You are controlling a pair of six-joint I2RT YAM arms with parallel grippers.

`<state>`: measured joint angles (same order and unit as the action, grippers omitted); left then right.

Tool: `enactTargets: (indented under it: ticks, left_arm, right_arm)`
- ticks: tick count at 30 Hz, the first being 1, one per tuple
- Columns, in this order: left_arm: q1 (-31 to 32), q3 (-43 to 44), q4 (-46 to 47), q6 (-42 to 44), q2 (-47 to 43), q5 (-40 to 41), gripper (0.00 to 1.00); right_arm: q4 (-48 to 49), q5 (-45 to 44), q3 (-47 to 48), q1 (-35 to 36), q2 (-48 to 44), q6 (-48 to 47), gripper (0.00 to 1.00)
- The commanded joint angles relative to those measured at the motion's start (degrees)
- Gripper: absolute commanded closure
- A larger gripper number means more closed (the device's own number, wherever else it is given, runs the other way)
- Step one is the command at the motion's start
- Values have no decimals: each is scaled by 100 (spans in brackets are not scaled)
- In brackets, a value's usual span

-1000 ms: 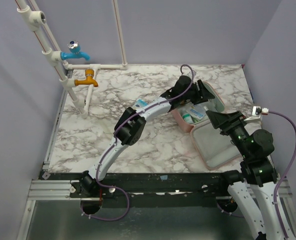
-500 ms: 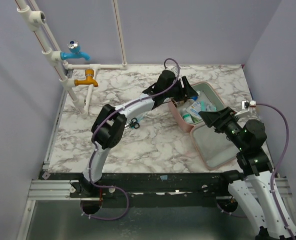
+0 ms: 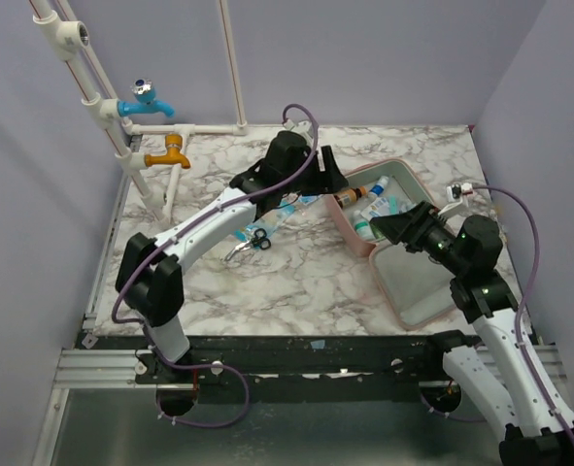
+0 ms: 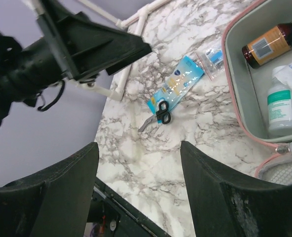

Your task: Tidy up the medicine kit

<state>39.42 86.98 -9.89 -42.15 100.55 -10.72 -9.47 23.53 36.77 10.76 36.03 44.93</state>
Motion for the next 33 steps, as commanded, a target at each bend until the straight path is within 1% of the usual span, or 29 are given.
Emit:
enactTargets:
  ticks: [1,4,6,7,13,15,18,22,26,29,33]
  left_arm:
    - [-118,-412,-873,639,-816,913,30]
    - [-254,-846,-1074,740,-1270,1027,27]
    - [-380,-1206,-1129,761,-1600,1027,25]
    - [-464,-1392,-1133,753,-1769,1157,25]
    - [-1082,-2658,-1055,516,-2662,1146,24]
    - [-1300,-3057,-1029,279,-2939,1219,24]
    - [-1516,-3647,-918,-94,-3369,1467,24]
    - [-1753,-4580,-593,-636,-3883,1645,24]
    - [-1898,-5386,-194,-1133,-4249,1918,24]
    - [-1971,-5860,272,-1323,-4270,1817,24]
    - [-2068,-6114,560,-1417,-3992,1705,24]
  right_arm:
    - [382,414,-2,2,576,-122,30]
    - [572,342,27,190,958,-134,30]
    - [669,97,23,474,1127,-126,30]
    - [711,-94,31,658,1228,-133,30]
    - [1033,-1522,187,2389,1997,-70,30]
    - [1261,-1886,225,2817,2333,15,30]
    - [1568,-2406,293,3269,2895,106,30]
    - [1723,-2843,705,3726,3744,44,30]
    - [1957,-3072,963,3887,4304,61,30]
    - [2034,-3167,1104,3889,4634,78,30]
    - [2063,-3291,1321,3889,5069,-12,30]
